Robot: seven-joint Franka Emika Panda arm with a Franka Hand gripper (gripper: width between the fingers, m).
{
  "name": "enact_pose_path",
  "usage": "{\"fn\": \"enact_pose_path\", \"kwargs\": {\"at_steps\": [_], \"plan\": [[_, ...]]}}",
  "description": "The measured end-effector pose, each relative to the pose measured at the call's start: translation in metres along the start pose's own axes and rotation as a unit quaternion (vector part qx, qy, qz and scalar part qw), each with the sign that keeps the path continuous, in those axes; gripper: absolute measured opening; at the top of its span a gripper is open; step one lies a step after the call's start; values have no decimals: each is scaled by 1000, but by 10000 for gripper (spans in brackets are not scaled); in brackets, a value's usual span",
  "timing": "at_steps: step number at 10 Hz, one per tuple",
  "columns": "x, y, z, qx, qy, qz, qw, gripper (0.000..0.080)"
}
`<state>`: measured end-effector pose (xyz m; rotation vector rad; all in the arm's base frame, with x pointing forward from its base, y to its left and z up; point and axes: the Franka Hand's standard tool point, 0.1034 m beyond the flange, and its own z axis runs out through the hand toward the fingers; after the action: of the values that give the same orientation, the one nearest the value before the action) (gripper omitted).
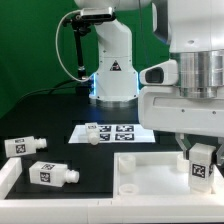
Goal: Assemble one leg
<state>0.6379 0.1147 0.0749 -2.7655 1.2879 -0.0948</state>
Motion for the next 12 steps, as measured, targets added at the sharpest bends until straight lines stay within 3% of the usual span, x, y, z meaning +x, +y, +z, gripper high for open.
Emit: {"fn": "enact_pose_path", "kwargs": {"at_steps": [2, 3, 5, 7, 8, 9, 10, 11, 12], "plan": [[-2, -3, 1, 10, -14, 211, 977, 291], [0, -2, 1, 14, -22, 261, 965, 291], [-1, -2, 1, 15, -28, 291, 956, 291], [0, -1, 1, 15, -27, 263, 964, 291], [2, 3, 2, 11, -29, 142, 989, 449], [5, 6, 3, 14, -31, 41, 999, 573], [4, 6, 4, 14, -34, 1, 999, 573], [4, 6, 4, 15, -32, -31, 999, 634], [5, 7, 4, 16, -32, -48, 998, 645]]}}
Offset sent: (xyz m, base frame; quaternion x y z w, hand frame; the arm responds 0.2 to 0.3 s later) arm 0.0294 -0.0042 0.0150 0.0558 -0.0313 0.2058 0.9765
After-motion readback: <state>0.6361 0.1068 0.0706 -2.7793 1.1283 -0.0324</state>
